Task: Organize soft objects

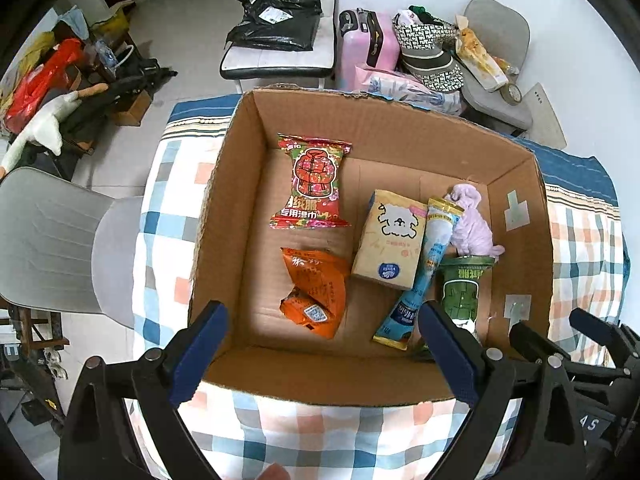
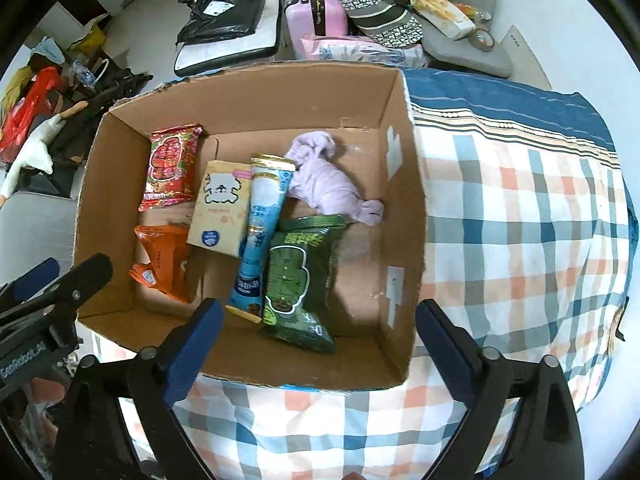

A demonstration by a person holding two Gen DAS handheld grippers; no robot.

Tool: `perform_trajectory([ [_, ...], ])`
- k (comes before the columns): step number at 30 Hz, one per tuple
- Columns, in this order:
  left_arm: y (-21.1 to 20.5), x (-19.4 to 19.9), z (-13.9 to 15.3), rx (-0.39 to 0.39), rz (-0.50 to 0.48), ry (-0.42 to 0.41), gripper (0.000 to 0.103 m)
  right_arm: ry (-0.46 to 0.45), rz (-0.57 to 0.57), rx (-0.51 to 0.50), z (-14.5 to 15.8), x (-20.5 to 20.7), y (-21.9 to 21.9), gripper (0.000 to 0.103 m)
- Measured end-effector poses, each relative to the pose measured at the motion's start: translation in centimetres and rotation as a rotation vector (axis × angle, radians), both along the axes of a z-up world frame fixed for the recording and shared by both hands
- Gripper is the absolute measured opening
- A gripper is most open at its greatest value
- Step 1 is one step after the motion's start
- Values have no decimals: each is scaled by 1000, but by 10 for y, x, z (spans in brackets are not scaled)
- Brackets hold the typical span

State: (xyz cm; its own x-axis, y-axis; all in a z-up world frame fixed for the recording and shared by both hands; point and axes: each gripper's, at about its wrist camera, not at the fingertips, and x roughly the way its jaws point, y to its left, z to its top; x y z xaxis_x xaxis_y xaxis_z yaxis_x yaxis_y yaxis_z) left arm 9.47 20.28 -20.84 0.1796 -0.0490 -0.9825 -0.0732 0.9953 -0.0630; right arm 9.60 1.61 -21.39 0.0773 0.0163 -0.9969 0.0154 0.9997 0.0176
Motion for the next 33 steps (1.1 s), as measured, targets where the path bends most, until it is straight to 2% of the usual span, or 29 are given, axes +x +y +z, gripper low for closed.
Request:
perform_trajectory([
  [5,-2,-11,10,9,10,-22,97,-19,-3,-15,9,-7,-4,100],
  [9,-6,-26,35,23,10,-77,97,-53,3,-12,28,-17,-7,100],
  [19,-18,-84,132,70,4,-233,97,-235,31,2,127,-76,-18,100],
  [27,-23,-122,175,75,5,-294,97,-342,40,2,195,-121,-25,100],
  [33,-23,-143,201,70,4,-334,97,-395,36,-1,228,-142,-30,100],
])
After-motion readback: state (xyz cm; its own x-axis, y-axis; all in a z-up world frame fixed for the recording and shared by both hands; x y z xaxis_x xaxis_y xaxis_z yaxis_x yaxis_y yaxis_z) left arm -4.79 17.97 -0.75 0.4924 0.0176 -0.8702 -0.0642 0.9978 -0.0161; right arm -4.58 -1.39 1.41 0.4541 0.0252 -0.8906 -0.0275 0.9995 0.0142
